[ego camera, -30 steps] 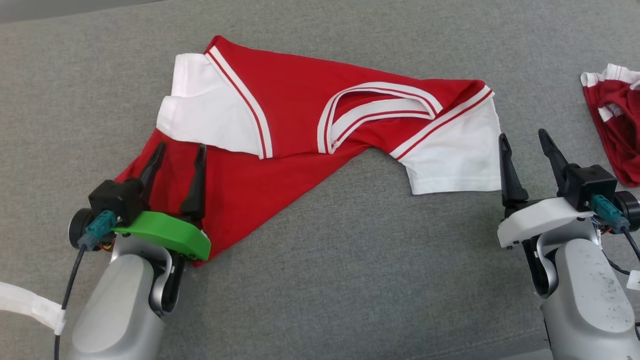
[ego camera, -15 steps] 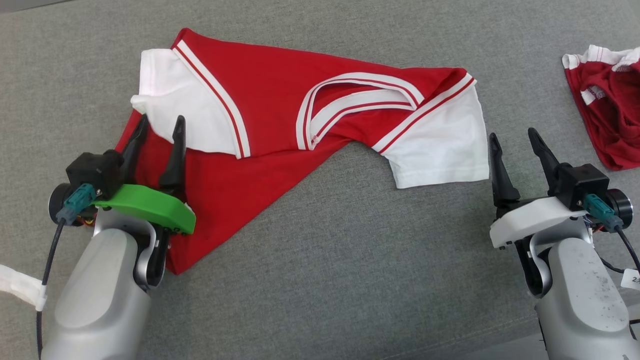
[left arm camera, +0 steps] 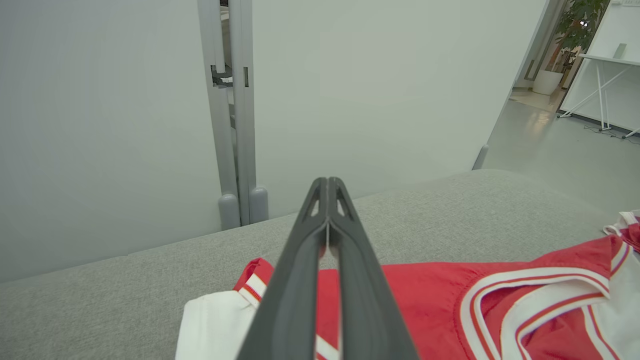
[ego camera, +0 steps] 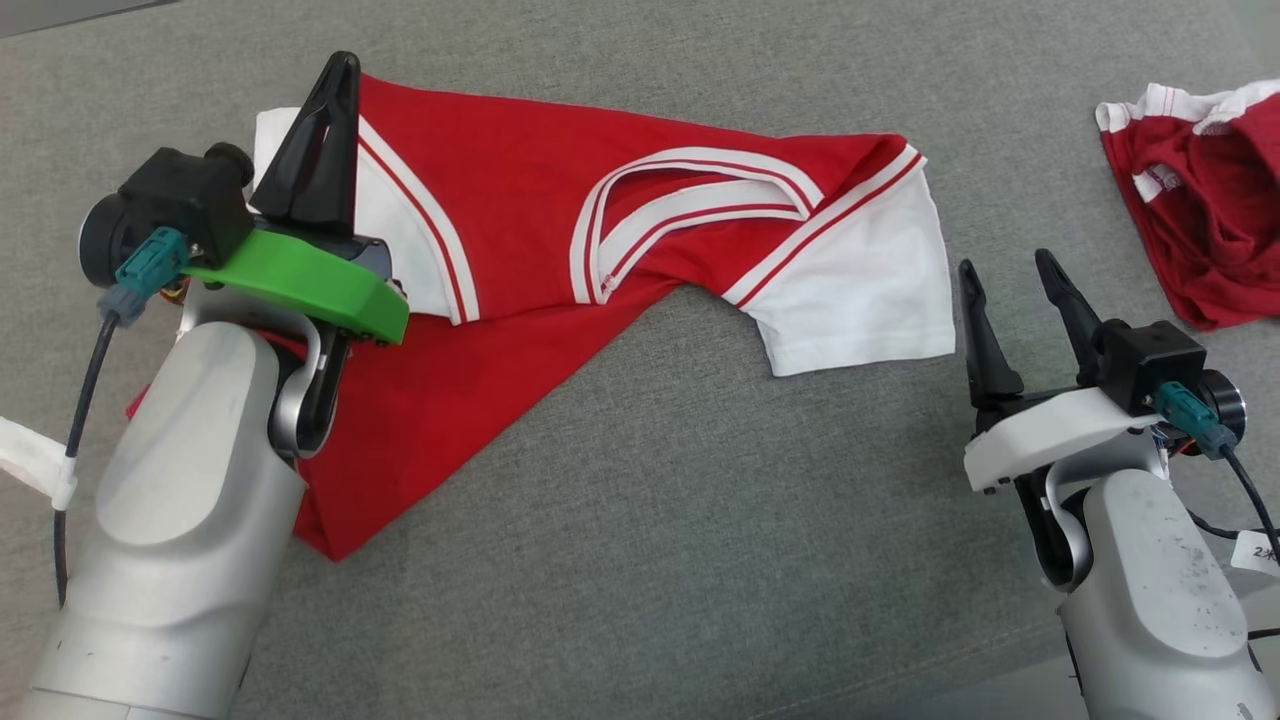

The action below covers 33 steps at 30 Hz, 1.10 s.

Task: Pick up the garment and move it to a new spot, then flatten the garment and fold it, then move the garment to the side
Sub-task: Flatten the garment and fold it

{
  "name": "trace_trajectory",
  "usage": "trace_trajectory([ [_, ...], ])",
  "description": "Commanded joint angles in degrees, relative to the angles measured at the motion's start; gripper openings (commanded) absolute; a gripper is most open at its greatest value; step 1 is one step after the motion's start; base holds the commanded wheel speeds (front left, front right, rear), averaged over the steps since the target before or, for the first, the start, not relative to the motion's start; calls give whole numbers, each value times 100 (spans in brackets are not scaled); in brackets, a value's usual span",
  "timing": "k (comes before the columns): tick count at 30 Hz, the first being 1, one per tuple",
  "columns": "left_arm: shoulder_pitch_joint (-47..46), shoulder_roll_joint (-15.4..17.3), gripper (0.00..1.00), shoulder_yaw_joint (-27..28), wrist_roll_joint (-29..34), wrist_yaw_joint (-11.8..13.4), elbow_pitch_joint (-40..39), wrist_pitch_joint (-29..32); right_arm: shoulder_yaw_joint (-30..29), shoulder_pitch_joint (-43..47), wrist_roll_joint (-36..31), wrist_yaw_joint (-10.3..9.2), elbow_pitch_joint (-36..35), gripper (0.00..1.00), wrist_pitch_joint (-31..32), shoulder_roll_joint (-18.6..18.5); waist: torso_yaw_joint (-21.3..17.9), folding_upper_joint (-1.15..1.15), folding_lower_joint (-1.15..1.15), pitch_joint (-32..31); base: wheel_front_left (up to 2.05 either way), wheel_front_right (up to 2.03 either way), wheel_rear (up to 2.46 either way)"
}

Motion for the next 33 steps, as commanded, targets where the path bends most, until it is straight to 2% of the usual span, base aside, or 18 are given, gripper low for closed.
trace_trajectory([
  [1, -47, 47, 0, -14, 88, -18, 62, 0, -19, 10, 52, -7, -17, 100, -8, -21, -68, 0, 0, 9, 0, 0, 0],
  [2, -16, 49, 0, -9, 102, -18, 103, 0, -42, 26, 67, -7, -29, 100, -8, -20, -84, 0, 0, 10, 0, 0, 0],
  [3, 29, 49, 6, 3, 120, -18, 138, 0, -52, 41, 71, -7, -39, 100, -8, -20, -92, 0, 0, 10, 0, 0, 0],
  [4, 121, 44, 75, 30, 142, -18, 201, 0, -56, 64, 71, -7, -48, 100, -8, -18, -99, 0, 0, 2, 0, 0, 0],
  [5, 193, 29, 100, 42, 144, -18, 254, 0, -61, 84, 69, -7, -50, 100, -8, -18, -102, 0, 0, -9, 0, 0, 0],
  [13, 1021, -190, 100, 612, 345, -18, 239, 0, -61, 262, 15, -7, -1, 100, -8, -20, 47, 0, 0, -316, 0, 0, 0],
  [22, 2341, -683, 100, 1406, 638, -18, -18, 0, 16, 571, 7, -7, 276, 100, -8, -22, 350, 0, 0, -1033, 0, 0, 0],
  [33, 3624, -1060, 100, 1796, 959, -18, -210, 0, 144, 998, 74, -7, 511, 100, -8, -22, 505, 0, 0, -1653, 0, 0, 0],
])
